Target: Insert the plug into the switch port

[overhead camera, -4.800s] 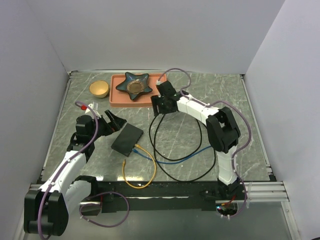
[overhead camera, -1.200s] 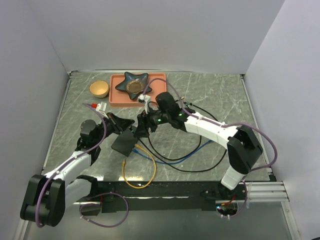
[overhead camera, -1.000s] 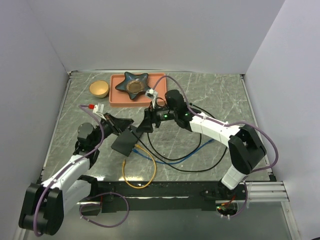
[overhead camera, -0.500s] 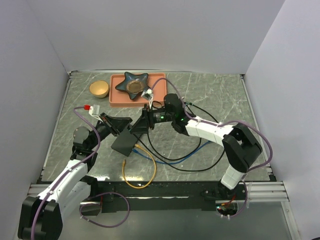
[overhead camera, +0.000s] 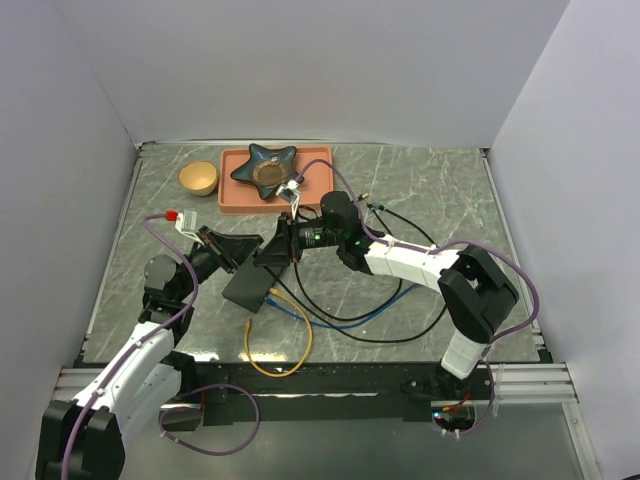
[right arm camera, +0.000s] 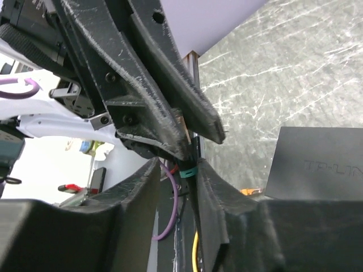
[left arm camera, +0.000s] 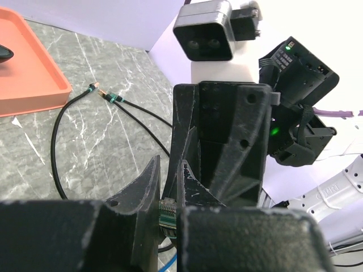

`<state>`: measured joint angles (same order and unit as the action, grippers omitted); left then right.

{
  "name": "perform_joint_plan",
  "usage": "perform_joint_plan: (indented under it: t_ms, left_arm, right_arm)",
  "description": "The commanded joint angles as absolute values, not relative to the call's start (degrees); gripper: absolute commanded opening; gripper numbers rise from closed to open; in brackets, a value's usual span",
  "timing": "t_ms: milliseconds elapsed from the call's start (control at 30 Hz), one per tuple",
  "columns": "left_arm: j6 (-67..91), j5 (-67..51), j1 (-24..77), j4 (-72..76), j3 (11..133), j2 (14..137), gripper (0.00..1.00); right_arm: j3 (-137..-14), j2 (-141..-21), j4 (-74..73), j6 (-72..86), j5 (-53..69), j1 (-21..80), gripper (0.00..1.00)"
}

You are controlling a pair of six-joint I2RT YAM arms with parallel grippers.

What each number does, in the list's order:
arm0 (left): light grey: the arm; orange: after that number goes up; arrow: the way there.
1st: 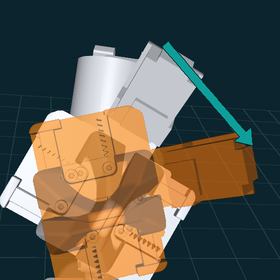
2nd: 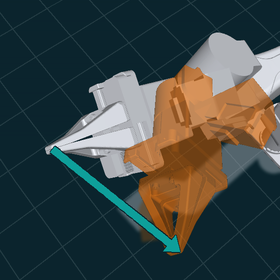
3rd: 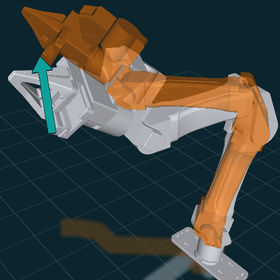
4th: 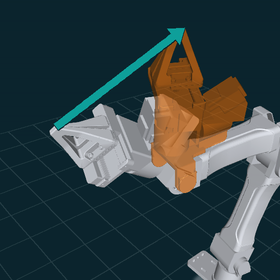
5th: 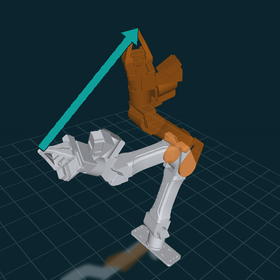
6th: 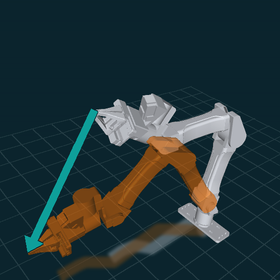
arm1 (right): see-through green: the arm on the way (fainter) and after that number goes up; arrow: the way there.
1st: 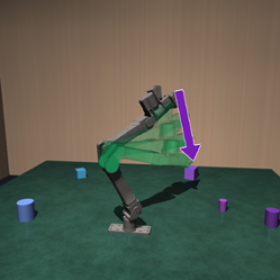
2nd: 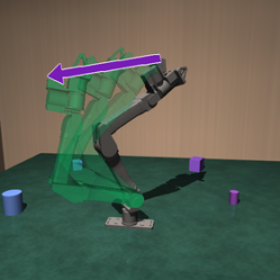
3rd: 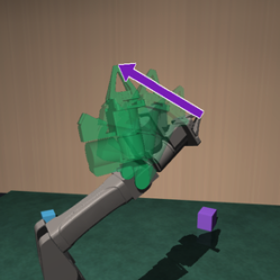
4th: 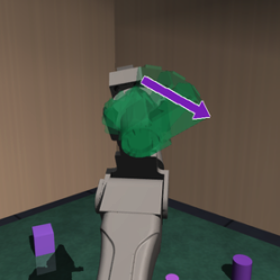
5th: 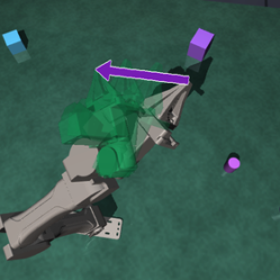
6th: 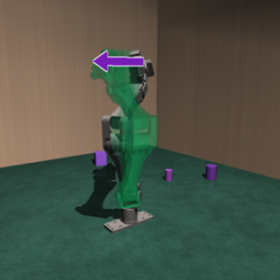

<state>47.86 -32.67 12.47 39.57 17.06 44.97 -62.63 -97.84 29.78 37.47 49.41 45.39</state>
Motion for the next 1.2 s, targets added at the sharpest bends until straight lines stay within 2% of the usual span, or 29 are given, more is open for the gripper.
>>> perform_joint_plan:
  t_ms: [0,100,133,200,300,433,533,567,667,767,900,1167]
  left_arm:
    - [47.6,-32.2,12.6,39.9,18.1,43.8,0.01]
    - [47.7,-31.8,12.6,40.0,17.8,43.3,0.01]
    - [47.6,-31.9,12.6,39.9,17.9,43.4,0.01]
    - [47.5,-32.1,12.6,39.6,18.2,43.7,0.01]
    - [48.1,-32.5,12.6,41.0,17.6,44.2,0.01]
    - [48.3,-32.1,12.6,41.5,17.3,45.0,0.02]
    - [47.9,-31.3,12.6,40.0,17.4,44.8,0.22]
    - [47.7,-30.2,12.6,39.2,17.4,44.4,0.38]
    - [46.3,-27.6,12.7,34.4,18.6,43.2,0.62]
    - [45.4,-25.4,12.6,30.1,19.6,41.9,0.75]
    - [44.4,-20.8,12.6,25.5,20.8,41.2,0.82]
    - [40.8,-14.7,12.6,16.9,23.8,43.2,0.84]
  right_arm:
    - [-64.3,-98.4,35.9,39.6,48.5,45.4,0.35]
    - [-64.2,-98.3,35.9,39.6,48.2,45.4,0.27]
    - [-64.2,-98.3,35.8,39.6,47.9,45.3,0.18]
    - [-64.0,-98.3,36.6,40.2,47.6,45.4,0.09]
    - [-63.4,-98.0,37.2,40.6,46.8,45.4,0.01]
    - [-63.2,-97.0,34.4,39.3,45.1,45.4,0.0]
    - [-63.9,-95.3,28.2,35.3,42.6,45.4,0.0]
    - [-63.9,-94.9,26.5,32.8,41.0,45.4,0.0]
    - [-64.3,-92.7,18.5,26.8,37.6,45.4,0.0]
    - [-64.7,-90.9,10.3,20.9,32.0,45.4,0.0]
    - [-65.8,-88.9,0.3,14.0,22.7,45.6,0.0]
    - [-64.1,-86.5,-12.0,1.2,-1.9,49.2,0.0]
